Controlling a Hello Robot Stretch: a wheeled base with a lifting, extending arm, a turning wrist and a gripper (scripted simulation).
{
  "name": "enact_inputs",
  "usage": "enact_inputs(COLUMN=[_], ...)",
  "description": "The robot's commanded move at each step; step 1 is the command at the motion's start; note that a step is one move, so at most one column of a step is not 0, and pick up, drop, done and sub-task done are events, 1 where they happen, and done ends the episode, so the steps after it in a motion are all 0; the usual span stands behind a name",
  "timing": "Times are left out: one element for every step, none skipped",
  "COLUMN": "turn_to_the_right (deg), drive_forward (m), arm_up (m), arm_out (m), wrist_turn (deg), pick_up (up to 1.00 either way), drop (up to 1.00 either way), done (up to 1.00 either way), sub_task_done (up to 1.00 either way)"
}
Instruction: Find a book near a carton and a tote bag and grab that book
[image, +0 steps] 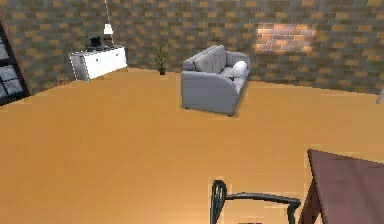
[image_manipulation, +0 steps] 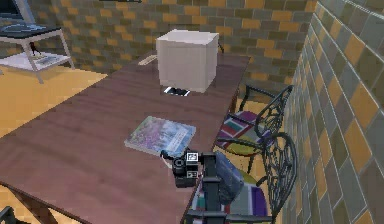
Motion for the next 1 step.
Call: enact_inputs(turn_to_the_right=[0.0], drive_forward=[0.00], arm_up=[0.00], arm_out=[0.00], wrist_turn=[0.0], pick_up=[1.00], drop=[0.00], done=[0.00], sub_task_done=[0.00])
